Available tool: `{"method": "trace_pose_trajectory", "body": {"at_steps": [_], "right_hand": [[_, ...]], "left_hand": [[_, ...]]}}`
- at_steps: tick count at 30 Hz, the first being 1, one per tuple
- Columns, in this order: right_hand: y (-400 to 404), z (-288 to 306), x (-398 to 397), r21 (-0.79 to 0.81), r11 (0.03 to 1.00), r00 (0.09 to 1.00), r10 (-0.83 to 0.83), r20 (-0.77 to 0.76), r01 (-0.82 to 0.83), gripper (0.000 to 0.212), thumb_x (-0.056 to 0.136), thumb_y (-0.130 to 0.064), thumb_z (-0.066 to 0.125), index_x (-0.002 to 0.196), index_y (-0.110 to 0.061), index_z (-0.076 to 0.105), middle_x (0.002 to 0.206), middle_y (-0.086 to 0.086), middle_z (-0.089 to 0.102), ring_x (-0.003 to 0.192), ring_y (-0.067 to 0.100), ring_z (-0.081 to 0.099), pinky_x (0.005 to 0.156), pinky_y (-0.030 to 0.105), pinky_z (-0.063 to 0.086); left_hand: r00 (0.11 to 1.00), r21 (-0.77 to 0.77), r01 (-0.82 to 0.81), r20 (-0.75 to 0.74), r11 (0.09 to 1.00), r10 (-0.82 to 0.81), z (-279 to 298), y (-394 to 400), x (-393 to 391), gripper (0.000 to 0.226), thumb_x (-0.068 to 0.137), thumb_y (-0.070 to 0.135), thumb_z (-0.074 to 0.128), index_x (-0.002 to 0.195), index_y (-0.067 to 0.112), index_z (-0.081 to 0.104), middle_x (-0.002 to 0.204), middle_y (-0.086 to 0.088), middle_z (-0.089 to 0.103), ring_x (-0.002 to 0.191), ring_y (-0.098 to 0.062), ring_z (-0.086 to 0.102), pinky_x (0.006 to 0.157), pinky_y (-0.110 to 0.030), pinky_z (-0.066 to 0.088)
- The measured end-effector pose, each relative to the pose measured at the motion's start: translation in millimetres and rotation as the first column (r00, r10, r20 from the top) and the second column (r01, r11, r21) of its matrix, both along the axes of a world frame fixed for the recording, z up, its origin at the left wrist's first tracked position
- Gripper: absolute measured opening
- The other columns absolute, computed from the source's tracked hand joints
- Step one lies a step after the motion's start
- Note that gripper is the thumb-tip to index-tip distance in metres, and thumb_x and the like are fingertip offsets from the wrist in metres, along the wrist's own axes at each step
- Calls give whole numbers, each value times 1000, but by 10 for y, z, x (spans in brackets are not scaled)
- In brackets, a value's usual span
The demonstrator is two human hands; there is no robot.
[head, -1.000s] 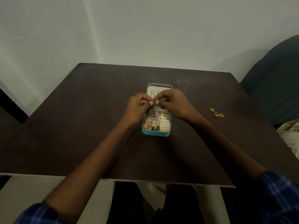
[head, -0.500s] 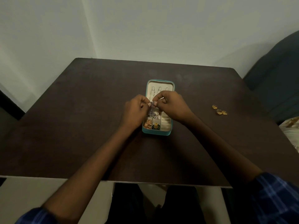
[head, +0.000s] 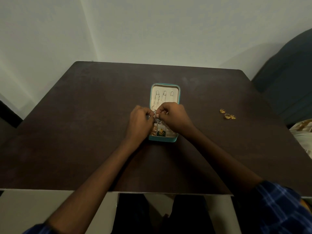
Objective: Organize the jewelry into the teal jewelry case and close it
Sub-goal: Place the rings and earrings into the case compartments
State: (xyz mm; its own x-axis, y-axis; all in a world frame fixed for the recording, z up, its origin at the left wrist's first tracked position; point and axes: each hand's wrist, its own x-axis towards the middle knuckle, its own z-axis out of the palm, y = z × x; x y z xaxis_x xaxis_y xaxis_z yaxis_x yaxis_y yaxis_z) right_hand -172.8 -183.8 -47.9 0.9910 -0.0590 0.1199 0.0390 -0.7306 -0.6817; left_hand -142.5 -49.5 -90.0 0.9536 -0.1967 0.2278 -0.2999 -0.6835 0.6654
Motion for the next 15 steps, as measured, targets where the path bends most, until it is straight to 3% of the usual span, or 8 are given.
{"method": "trace_pose_trajectory", "body": {"at_steps": [5, 9, 15], "right_hand": [[23, -101, 39, -53, 998, 1000, -16, 26, 18, 15, 84, -11, 55, 78, -18, 66, 81, -3, 68, 77, 12, 61, 65, 31, 51], [52, -102, 48, -67, 997, 999, -21, 40, 24, 18, 83, -9, 51, 79, -17, 66, 82, -1, 68, 75, 13, 60, 64, 30, 49], [74, -114, 58, -69, 998, 999, -11, 53, 15, 17, 85, -12, 53, 83, -14, 71, 85, 1, 70, 77, 13, 61, 64, 31, 52]], "left_hand": [[1000, 7, 9, -28, 1000, -9, -2, 25, 18, 9, 86, 23, 63, 77, 20, 65, 90, -3, 65, 85, -13, 60, 74, -36, 56], [1000, 7, 4, 7, 1000, -4, 68, 23, -29, 12, 88, 17, 60, 82, 11, 69, 88, -5, 67, 80, -13, 61, 71, -34, 55], [1000, -30, 20, 4, 999, -19, 125, 42, -70, 9, 89, 16, 58, 90, 12, 67, 91, -4, 66, 80, -13, 61, 71, -34, 55]]}}
